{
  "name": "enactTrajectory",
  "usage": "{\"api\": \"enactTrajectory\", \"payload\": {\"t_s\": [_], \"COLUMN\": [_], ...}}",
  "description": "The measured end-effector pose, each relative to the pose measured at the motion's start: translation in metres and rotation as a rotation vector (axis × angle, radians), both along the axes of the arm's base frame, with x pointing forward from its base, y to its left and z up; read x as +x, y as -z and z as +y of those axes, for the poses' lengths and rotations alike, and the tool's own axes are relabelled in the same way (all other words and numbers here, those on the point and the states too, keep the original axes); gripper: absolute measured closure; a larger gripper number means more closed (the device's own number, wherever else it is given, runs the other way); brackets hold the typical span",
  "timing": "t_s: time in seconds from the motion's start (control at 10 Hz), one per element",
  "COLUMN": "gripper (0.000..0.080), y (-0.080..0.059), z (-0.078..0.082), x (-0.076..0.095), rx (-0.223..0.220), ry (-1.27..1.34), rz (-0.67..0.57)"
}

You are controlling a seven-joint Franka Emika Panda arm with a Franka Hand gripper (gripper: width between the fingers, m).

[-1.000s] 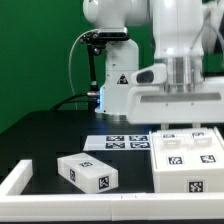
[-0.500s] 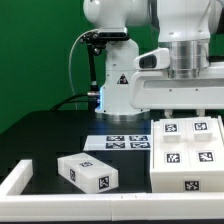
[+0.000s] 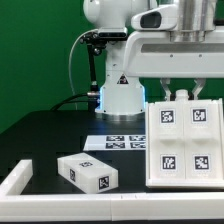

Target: Assemble cabinet

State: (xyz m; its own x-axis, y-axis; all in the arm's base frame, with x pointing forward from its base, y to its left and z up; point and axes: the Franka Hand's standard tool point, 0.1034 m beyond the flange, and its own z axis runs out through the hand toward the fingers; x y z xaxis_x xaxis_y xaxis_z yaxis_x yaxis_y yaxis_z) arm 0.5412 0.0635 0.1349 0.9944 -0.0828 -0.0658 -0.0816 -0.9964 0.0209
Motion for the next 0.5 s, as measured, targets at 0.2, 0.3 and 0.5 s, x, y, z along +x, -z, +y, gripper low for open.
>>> {"api": "enactTrajectory", "payload": {"t_s": [0.2,0.3,0.5], "gripper": [0.0583,0.0583,0.0583], "y": [0.0,-0.003,-0.003], "z": [0.001,0.007,0.018], "x": [0.0,0.004,0.01], "rx": [-0.006,-0.036,-0.04], "ry": [-0.01,-0.073,-0.143], "rz": [0.0,-0.007,-0.014]}}
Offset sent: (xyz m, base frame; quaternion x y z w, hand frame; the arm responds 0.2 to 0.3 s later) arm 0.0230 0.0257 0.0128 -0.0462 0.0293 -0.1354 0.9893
